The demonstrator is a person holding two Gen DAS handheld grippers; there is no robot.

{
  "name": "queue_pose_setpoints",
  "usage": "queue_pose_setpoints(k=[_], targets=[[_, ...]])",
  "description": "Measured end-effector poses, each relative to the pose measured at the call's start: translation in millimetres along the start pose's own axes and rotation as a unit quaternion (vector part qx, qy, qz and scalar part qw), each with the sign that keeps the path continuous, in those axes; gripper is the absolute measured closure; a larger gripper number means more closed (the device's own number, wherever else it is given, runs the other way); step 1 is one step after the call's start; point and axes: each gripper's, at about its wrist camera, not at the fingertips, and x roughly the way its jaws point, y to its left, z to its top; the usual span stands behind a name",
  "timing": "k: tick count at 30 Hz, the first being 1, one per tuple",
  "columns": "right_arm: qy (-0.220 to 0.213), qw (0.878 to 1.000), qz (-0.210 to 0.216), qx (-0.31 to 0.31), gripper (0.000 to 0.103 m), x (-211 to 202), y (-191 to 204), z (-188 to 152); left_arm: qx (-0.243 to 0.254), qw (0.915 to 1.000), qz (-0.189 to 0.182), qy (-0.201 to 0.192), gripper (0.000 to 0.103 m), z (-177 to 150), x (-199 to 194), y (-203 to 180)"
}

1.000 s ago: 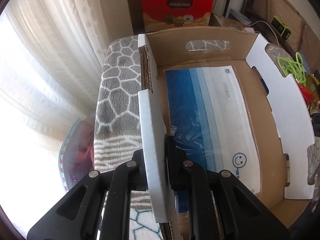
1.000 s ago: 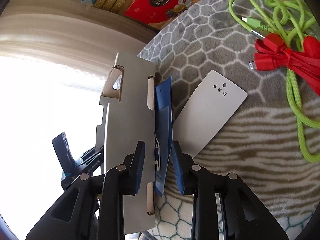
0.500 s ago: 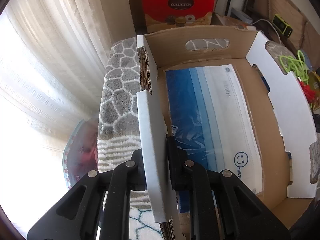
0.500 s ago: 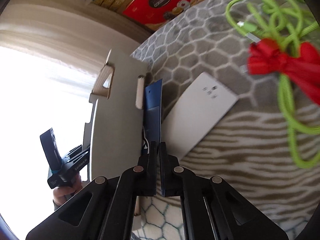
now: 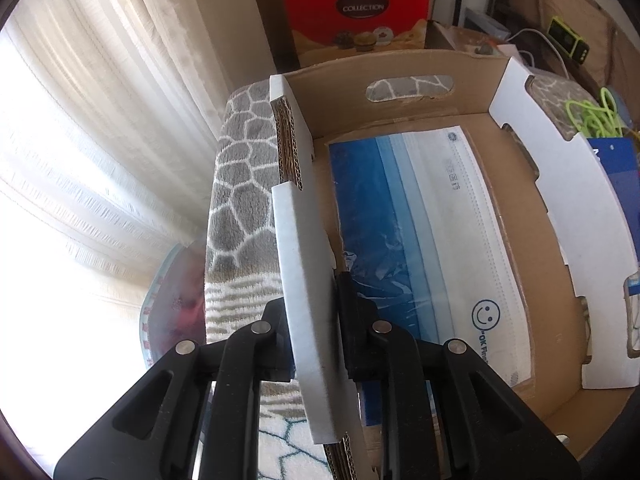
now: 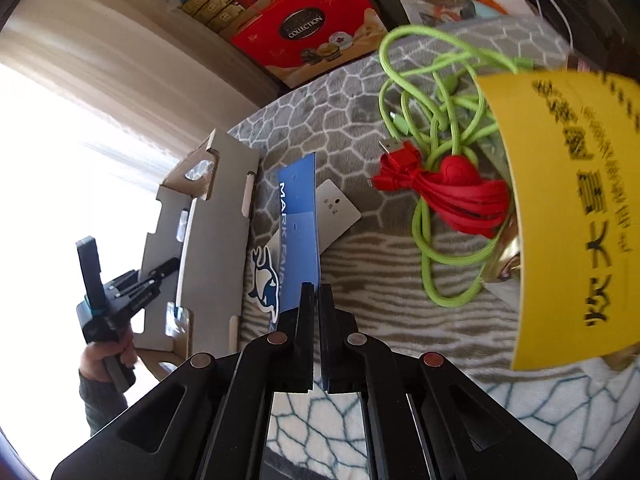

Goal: Organize objects
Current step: 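Lift the tag card with the right tool and carry it to the box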

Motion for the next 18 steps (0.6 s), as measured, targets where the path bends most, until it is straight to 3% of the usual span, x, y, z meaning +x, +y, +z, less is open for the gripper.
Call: queue_pose_setpoints(k=[6,12,18], targets=[[0.015,0.993,-0.077,-0.091,0.103,-16.4,35.1,7.5,-0.03,0.9993,-0.021,0.008,0.08,3.4,2.0,14.0],[0.047,0.977,-0.143,-0.149,0.101,8.9,56.4,10.0,-0.059,0.9971,-0.034,0.034,0.079,9.4,8.4,22.3],[0.066,0.989,-0.07,-0.114,0.1,19.3,58.3,14.6,-0.05,0.9968,-0.043,0.046,0.085,14.7,10.7,21.8]])
